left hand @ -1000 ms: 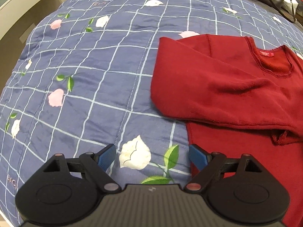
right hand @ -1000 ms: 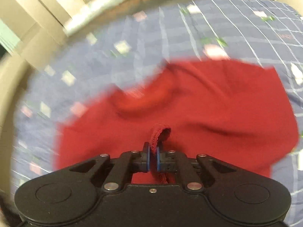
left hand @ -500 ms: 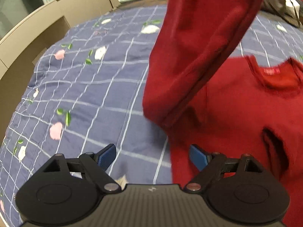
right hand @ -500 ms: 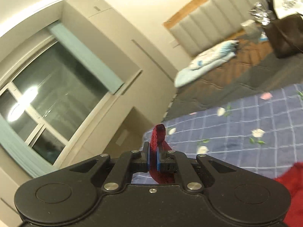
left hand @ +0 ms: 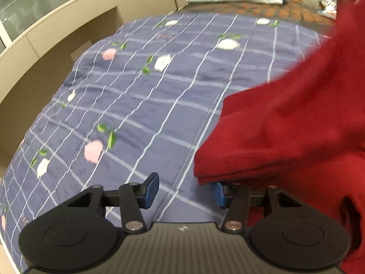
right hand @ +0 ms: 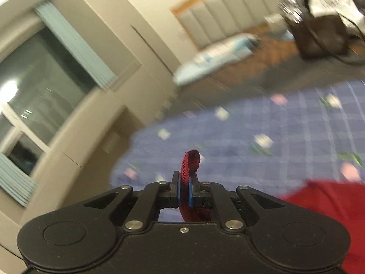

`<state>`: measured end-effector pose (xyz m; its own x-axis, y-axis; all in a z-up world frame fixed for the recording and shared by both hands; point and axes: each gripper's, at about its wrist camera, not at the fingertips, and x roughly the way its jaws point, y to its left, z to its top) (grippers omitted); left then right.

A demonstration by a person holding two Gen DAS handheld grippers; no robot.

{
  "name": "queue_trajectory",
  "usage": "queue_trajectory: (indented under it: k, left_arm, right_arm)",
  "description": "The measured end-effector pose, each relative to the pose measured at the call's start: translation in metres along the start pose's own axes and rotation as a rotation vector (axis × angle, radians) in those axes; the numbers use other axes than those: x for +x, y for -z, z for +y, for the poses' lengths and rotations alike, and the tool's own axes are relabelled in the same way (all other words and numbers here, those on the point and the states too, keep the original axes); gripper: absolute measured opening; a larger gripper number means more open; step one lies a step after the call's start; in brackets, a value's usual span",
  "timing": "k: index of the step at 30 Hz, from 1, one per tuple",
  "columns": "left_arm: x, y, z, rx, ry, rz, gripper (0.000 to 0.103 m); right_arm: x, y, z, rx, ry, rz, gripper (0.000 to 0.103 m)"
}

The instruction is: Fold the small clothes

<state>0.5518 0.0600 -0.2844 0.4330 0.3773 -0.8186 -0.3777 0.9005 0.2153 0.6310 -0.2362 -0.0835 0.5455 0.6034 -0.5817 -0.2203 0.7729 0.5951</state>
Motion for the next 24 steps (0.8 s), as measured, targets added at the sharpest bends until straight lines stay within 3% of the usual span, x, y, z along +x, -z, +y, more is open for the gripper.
queue_trajectory:
  k: [3, 6, 10, 14, 19, 21, 24]
  left_arm:
    - [0.01, 0.006, 0.006, -0.02, -0.044, 0.055, 0.048]
    - [0.022, 0.011, 0.016, -0.055, -0.058, 0.117, 0.048]
    - [0.024, 0.016, 0.023, -0.069, -0.067, 0.136, 0.048]
    - [0.014, 0.021, 0.027, -0.081, -0.049, 0.127, 0.06]
    - [-0.007, 0.033, 0.027, -0.113, -0.017, 0.131, 0.084]
    - [-0.017, 0.042, 0.027, -0.11, 0.006, 0.132, 0.092]
    - [-0.03, 0.06, 0.027, -0.08, 0.057, 0.162, 0.097]
  right_arm:
    - [0.02, 0.031, -0.041, 0.009, 0.136, 0.094, 0.006]
    - [0.034, 0.064, -0.078, 0.072, 0.214, 0.181, 0.006]
    - [0.039, 0.102, -0.11, 0.11, 0.316, 0.242, 0.006]
    - [0.032, 0.122, -0.131, 0.14, 0.378, 0.255, 0.008]
    - [0.026, 0.136, -0.148, 0.128, 0.451, 0.273, 0.024]
    - [0.022, 0.14, -0.149, 0.114, 0.472, 0.274, 0.048]
    - [0.003, 0.155, -0.152, 0.107, 0.485, 0.263, 0.076]
